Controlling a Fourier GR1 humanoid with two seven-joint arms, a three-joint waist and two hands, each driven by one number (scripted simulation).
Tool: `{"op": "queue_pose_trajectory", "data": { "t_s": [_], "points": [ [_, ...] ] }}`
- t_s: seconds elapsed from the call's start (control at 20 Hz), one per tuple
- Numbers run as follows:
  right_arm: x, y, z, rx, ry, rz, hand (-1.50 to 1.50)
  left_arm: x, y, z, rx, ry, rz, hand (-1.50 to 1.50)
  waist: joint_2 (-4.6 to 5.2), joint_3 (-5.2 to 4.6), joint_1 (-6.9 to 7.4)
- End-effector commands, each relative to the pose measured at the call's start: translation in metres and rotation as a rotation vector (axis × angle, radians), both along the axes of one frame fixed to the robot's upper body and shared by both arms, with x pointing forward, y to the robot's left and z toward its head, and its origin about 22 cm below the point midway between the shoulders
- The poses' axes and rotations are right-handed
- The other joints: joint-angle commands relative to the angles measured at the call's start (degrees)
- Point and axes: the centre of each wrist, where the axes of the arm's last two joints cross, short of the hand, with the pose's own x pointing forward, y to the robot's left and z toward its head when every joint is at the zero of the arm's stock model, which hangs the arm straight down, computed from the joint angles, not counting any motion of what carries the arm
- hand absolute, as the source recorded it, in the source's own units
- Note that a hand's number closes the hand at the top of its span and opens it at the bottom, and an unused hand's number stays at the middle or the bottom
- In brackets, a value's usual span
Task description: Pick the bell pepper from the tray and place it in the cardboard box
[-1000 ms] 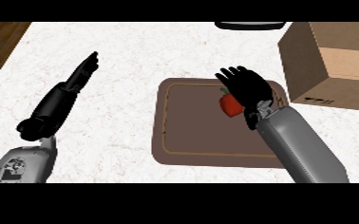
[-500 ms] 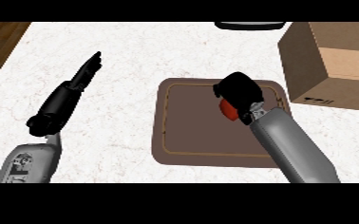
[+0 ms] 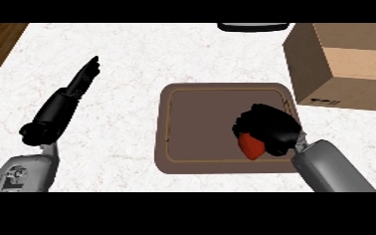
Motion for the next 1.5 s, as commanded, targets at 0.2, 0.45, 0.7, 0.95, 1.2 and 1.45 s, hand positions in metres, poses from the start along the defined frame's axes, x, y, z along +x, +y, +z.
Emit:
{"op": "queue_pose_trajectory", "data": {
  "t_s": [0.2,0.45,0.7,0.95,1.2,1.45],
  "points": [
    [-0.057,-0.091,0.024,0.258,-0.039,0.250,1.50,0.000,0.004,0.000,-0.004,0.002,0.016,0.00,0.47,0.18,-0.56],
    [-0.070,-0.124,0.084,0.353,-0.201,0.299,1.50,-0.006,0.007,0.000,-0.002,-0.008,-0.003,0.00,0.41,0.15,-0.08],
    [-0.076,-0.161,0.131,0.515,-0.183,0.142,1.50,0.002,-0.015,0.013,0.009,-0.015,0.003,0.00,0.51,0.12,0.20],
    [-0.065,-0.192,0.140,0.698,-0.152,-0.177,1.50,0.002,-0.015,0.007,-0.009,-0.014,-0.022,0.00,0.81,0.08,1.42],
    [-0.041,-0.207,0.185,0.761,-0.193,-0.354,1.50,0.012,-0.007,0.010,-0.008,-0.041,-0.043,0.00,0.97,0.08,2.34],
    [0.007,-0.228,0.192,0.748,-0.193,-0.489,1.50,0.017,-0.005,0.007,-0.001,-0.026,-0.058,0.00,1.36,0.13,3.54]
  ]
}}
